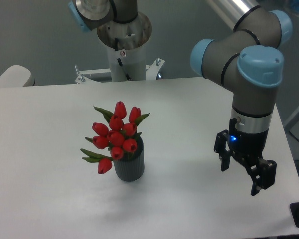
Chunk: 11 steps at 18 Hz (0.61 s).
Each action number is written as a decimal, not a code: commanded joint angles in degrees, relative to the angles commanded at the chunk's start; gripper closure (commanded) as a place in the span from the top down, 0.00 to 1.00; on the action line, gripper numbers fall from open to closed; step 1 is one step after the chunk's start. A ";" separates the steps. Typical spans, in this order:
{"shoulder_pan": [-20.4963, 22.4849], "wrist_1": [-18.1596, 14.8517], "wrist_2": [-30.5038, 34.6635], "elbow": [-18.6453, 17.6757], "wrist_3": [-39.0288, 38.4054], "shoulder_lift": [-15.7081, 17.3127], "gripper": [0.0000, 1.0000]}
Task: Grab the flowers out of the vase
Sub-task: 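Raise the open gripper and move it toward the tulip vase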
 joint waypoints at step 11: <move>0.35 -0.17 -0.53 -7.46 0.00 4.56 1.00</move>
